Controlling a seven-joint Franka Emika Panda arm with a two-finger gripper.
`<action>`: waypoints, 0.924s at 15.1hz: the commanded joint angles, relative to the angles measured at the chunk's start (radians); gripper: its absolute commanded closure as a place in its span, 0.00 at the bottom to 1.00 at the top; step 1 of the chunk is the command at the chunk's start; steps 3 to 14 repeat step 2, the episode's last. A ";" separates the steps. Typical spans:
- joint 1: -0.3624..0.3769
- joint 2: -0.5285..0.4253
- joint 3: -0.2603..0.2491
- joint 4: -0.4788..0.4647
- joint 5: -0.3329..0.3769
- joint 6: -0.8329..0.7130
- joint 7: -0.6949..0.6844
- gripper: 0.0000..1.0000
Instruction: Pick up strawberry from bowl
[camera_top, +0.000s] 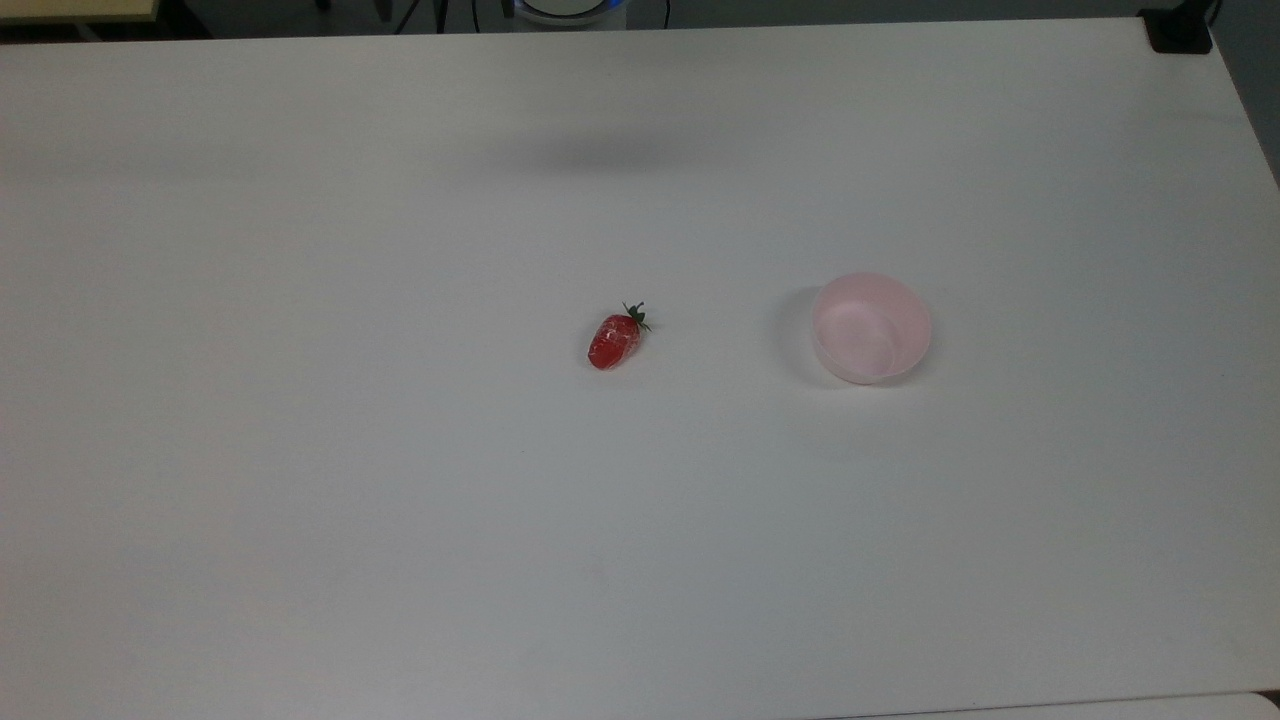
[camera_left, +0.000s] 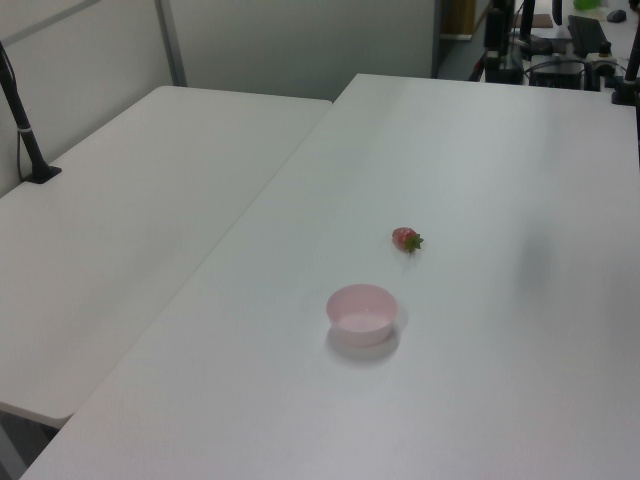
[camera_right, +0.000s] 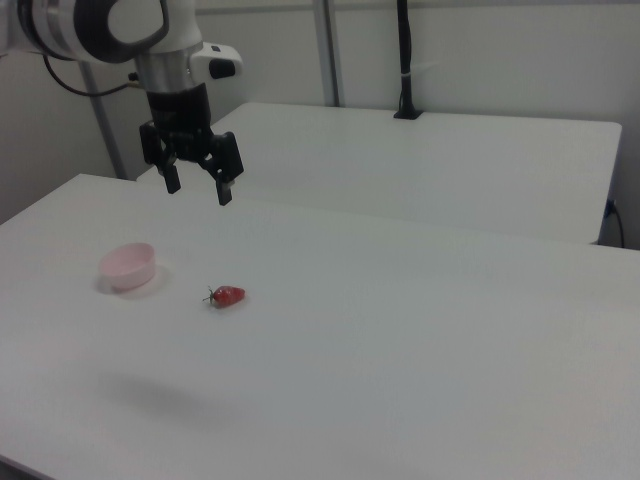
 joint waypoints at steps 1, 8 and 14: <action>-0.096 -0.037 0.091 -0.057 -0.017 0.023 0.030 0.00; -0.095 -0.037 0.092 -0.056 -0.017 0.025 0.041 0.00; -0.095 -0.037 0.092 -0.056 -0.017 0.025 0.041 0.00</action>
